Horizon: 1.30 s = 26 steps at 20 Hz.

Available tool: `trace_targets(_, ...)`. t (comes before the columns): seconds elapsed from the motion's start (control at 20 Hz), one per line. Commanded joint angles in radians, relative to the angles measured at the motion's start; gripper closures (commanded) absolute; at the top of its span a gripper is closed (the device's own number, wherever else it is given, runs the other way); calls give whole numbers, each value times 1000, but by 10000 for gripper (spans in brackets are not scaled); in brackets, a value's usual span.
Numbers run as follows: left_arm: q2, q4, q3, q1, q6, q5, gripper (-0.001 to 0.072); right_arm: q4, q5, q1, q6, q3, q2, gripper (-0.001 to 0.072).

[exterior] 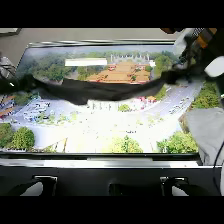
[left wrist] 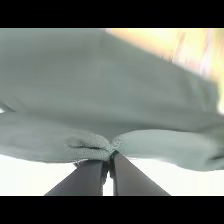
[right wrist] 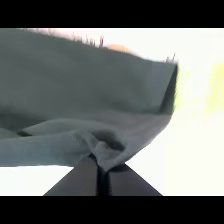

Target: Fold the clothes and pants, and hang the long-sleeved shirts on hangers.

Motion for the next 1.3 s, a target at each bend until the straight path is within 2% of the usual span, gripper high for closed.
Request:
trace_targets(0.0,68,254,353,-15,-203,-40,692,-144,11,30,86,319,83,678)
trace_targets(0.15,187,398,486,-15,-283,-123,692,-144,36,30,90,397,238,678)
trace_targets(0.4,401,560,491,-15,-415,-198,691,-185,57,29,188,397,478,678)
trace_targets(0.6,431,577,488,-13,-418,-212,692,-249,76,30,273,397,510,678)
trace_targets(0.8,288,488,426,-13,-291,-221,691,-249,249,30,352,396,362,677)
trace_targets(1.0,14,435,356,-32,-166,-175,691,-246,412,30,354,391,62,677)
trace_targets(1.1,-153,436,354,-73,-139,-129,691,-249,427,30,340,391,-106,677)
trace_targets(1.25,-395,436,354,-141,-129,7,691,-249,346,29,324,391,-351,677)
